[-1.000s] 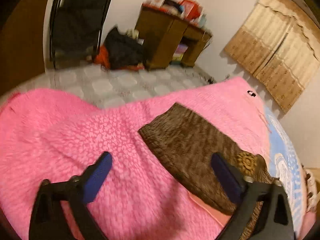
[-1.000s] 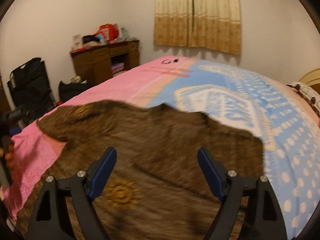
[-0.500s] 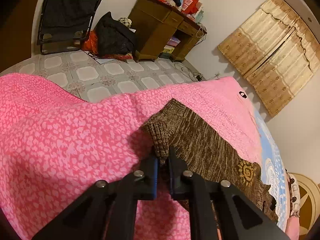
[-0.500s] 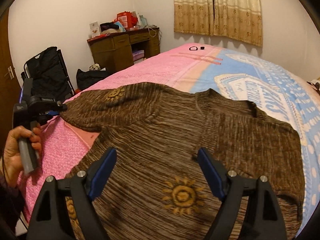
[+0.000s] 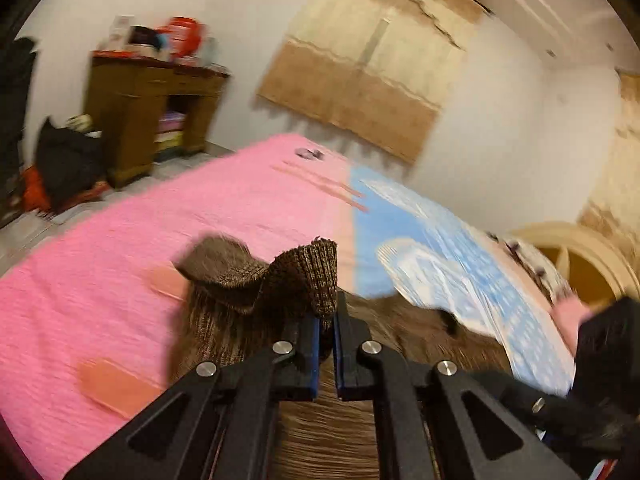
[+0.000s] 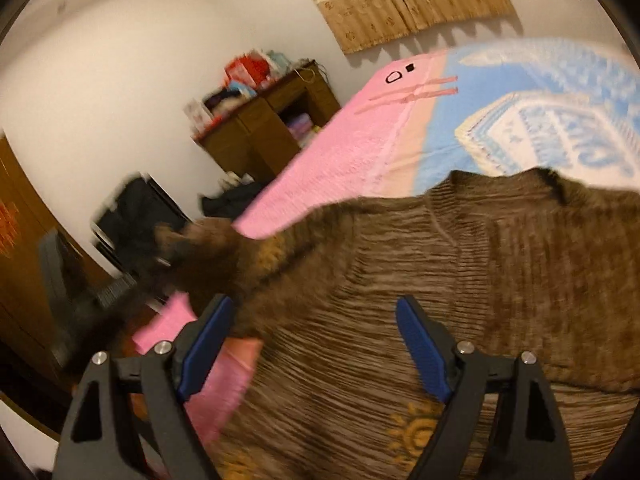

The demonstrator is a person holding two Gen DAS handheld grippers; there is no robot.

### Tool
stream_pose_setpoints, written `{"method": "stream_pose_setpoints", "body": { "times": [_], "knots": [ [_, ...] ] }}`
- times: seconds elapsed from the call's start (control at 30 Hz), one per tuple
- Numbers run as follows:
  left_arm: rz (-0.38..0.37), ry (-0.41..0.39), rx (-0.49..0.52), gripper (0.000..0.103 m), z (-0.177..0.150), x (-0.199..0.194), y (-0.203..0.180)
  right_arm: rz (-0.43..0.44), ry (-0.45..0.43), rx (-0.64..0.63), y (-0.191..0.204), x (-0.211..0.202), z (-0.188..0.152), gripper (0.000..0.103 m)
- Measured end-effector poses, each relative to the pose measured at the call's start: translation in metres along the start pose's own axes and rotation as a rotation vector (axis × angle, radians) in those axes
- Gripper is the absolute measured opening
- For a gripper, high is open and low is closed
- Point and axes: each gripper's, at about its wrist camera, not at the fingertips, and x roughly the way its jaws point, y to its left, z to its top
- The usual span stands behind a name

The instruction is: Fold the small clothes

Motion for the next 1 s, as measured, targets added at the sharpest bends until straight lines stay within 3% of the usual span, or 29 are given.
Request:
{"method": "stream_pose_setpoints", "body": {
  "times": [0.17, 0.33, 0.53, 0.67, 0.73, 0.8, 0.87, 1.0],
  "knots": [
    [-0.032, 0.067, 0.028, 0.005, -0.032, 0.014, -0.022, 0.050, -0.012, 0.055, -0.005, 0.000, 0.002, 0.094],
    [-0.011, 0.087, 0.152, 0.005, -0.045, 0.016, -0.032, 0.089, 0.048, 0.126, -0.024, 0.012, 0.002, 0.094],
    [-0.019, 0.092, 0.258, 0.005, -0.053, 0.016, -0.050, 0.151, 0.181, 0.094, -0.030, 0.048, 0.012, 0.095],
    [-0.027, 0.107, 0.353, 0.005, -0.062, 0.013, -0.063, 0.202, 0.337, 0.051, -0.030, 0.088, 0.017, 0.095],
    [-0.047, 0.166, 0.363, 0.006, -0.067, 0.014, -0.061, 0.142, 0.423, -0.001, -0.029, 0.106, 0.013, 0.083],
    [-0.062, 0.223, 0.328, 0.008, -0.070, 0.015, -0.053, 0.124, 0.414, 0.003, -0.033, 0.104, 0.014, 0.054],
    [-0.066, 0.277, 0.262, 0.008, -0.071, 0.015, -0.041, 0.129, 0.391, 0.071, -0.047, 0.099, 0.015, 0.044],
    [-0.075, 0.297, 0.171, 0.008, -0.077, 0.000, -0.020, 0.083, 0.272, 0.184, -0.079, 0.074, 0.008, 0.039]
  ]
}}
